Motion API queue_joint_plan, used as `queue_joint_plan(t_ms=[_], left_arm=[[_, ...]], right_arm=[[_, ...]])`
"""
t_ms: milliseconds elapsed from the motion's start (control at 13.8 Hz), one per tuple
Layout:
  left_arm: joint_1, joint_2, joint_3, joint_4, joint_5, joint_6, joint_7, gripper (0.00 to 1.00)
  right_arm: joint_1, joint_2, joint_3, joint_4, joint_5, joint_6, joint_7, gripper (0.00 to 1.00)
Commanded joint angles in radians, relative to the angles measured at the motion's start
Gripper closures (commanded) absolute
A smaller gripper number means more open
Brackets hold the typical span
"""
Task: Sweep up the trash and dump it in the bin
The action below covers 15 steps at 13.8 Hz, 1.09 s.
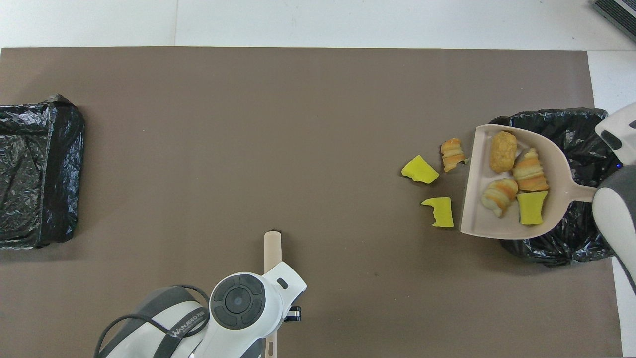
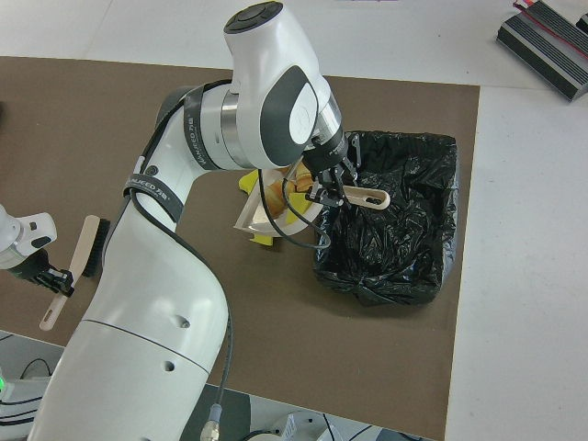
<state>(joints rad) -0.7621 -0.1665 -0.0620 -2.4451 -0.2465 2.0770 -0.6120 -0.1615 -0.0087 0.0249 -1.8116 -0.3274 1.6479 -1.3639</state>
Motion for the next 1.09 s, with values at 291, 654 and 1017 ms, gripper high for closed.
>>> queue_joint_plan(t_ms=[291,654,1017], left_arm=[[-0.005,-0.012,0.024,-0.025,-0.011,0.005,0.000,0.01],[0.160,0.045,0.028,0.110,0.009,0.002,0.024,0.00],[0.378,0.154,0.027,0.339,0.052,-0.115,0.250,0.00]], right_arm=[[-0.159,-0.010,0.013,0.005,-0.267,0.032,-0.084,1.00],[-0.156,0.047,0.017,0.009,-0.531,0.096,-0.078,1.00],[-0.092,0.052,0.032,0.009,-0.674,0.104,-0.121,1.00]])
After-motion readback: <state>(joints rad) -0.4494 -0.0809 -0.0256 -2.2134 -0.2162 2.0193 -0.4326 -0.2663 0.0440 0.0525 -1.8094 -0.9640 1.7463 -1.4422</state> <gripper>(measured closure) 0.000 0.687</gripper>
